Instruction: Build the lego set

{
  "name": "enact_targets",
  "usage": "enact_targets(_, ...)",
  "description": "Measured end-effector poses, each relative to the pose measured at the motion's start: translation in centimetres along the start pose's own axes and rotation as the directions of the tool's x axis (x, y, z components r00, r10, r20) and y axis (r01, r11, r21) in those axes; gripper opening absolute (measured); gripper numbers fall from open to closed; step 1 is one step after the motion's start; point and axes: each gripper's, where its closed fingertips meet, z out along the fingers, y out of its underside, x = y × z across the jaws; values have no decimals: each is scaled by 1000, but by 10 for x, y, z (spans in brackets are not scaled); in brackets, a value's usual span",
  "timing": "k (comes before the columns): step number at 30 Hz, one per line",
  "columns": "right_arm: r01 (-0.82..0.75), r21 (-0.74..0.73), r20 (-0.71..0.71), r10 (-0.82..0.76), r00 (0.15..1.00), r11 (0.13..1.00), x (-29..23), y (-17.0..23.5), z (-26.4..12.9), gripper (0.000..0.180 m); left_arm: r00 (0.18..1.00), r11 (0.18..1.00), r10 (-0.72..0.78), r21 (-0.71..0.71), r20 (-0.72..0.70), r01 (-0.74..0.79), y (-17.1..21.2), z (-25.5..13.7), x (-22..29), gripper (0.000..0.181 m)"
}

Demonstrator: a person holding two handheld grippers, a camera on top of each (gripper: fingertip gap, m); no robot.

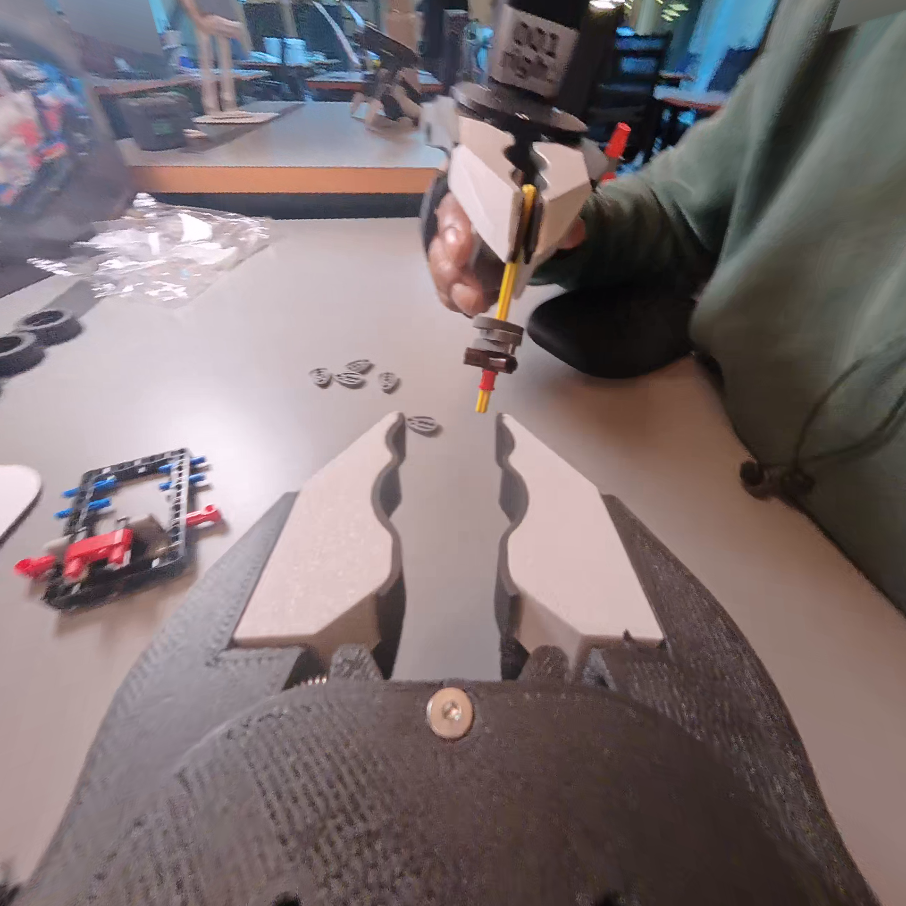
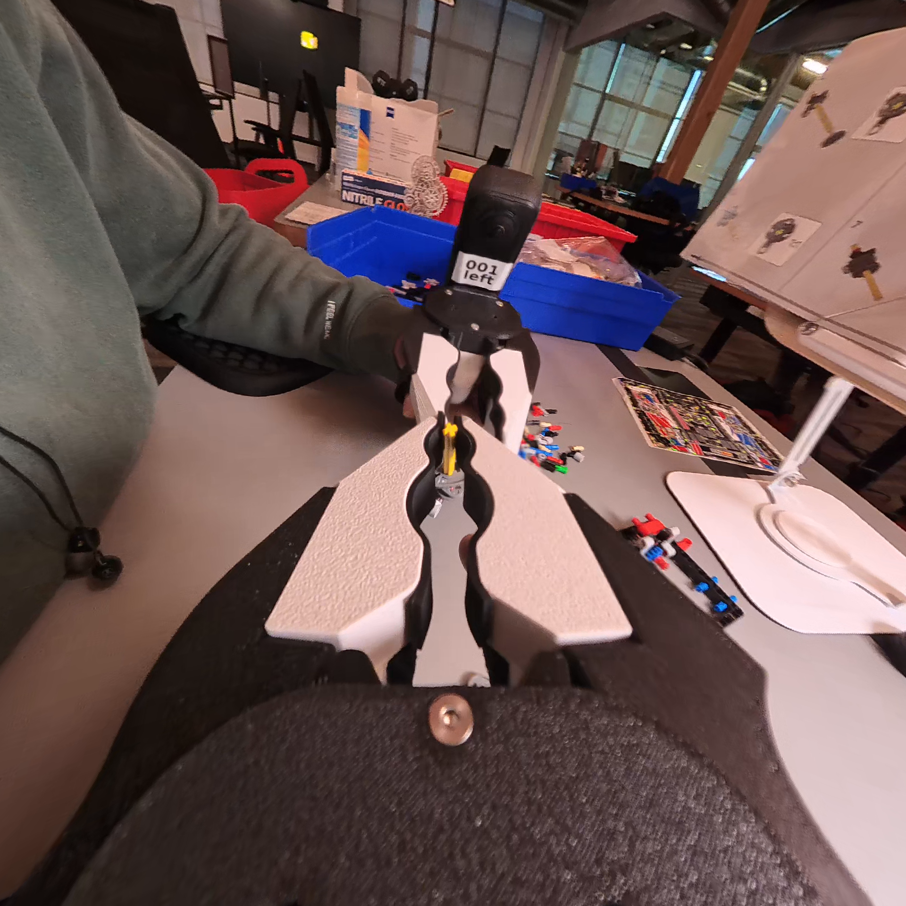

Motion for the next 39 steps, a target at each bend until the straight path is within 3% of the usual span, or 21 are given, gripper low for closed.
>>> enact_targets(3, -3, 18, -71, 4, 997, 1000, 15, -3, -6, 1, 992, 998, -39, 58, 118, 33, -12, -12, -23, 49)
enact_targets(8, 7, -11, -165, -8, 986, 1000, 32, 8, -9, 2, 967, 996, 66, 40, 245, -79, -23, -18, -34, 48)
enact_targets(15, 64, -21, -175, -67, 982, 998, 28, 14, -1, 1, 941, 972, 229, -109, 250, -207, -14, 5, -18, 22)
enact_targets(18, 65, 2, -175, -64, 983, 998, 27, 11, -1, 1, 939, 969, 235, -138, 251, -206, -6, 8, -20, 21)
enact_targets(31, 105, 39, -165, -97, 981, 994, 12, -9, 8, 4, 930, 954, 301, -71, 214, -292, -12, 19, -9, 5)
enact_targets(33, 75, -8, -136, -75, 988, 997, 17, -7, 0, 21, 947, 963, 265, -4, 182, -269, -16, 15, -6, 5)
enact_targets(35, -14, -134, -64, 6, 998, 991, 20, 10, -13, 25, 960, 967, 238, 60, 146, -248, -19, 8, -3, 5)
enact_targets(39, -114, -462, -60, 97, 993, 879, 26, 74, -36, 29, 972, 967, 210, 123, 107, -223, -21, 2, 0, 4)
